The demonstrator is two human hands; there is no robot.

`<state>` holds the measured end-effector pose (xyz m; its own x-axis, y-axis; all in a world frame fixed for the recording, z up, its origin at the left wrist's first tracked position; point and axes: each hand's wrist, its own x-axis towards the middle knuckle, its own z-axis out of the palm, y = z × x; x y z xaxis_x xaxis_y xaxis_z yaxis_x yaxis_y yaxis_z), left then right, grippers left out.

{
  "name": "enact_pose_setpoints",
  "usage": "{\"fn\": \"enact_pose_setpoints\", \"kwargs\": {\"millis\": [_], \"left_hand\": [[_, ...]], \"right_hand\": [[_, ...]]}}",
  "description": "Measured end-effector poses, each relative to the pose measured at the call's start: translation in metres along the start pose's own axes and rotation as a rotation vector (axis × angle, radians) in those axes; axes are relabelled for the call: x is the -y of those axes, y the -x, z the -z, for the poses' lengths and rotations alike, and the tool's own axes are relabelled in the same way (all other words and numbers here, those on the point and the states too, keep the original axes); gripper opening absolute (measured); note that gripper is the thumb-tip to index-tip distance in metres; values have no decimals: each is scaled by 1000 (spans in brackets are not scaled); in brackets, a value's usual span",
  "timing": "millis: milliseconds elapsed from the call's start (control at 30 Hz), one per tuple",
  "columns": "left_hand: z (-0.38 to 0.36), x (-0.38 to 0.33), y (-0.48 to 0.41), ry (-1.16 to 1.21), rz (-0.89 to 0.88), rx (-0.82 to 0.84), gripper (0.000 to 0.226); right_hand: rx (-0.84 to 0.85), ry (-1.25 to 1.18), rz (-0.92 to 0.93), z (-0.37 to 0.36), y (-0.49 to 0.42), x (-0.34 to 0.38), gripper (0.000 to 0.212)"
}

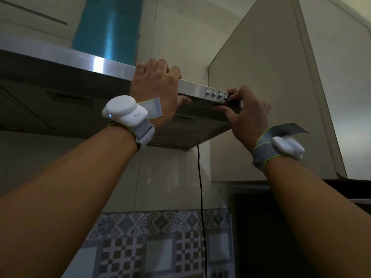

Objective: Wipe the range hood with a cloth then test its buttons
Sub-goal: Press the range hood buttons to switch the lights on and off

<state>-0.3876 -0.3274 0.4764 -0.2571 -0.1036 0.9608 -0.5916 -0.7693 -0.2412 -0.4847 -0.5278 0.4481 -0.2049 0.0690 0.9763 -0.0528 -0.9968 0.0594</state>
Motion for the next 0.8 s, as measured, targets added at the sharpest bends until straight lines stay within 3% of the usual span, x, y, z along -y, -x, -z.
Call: {"fn": "enact_pose_setpoints", "kwargs": {"millis": [800], "left_hand": [[0, -1, 0, 5, -8, 9, 67]], "right_hand": [[-1, 8, 12, 0, -1, -3, 36]]}}
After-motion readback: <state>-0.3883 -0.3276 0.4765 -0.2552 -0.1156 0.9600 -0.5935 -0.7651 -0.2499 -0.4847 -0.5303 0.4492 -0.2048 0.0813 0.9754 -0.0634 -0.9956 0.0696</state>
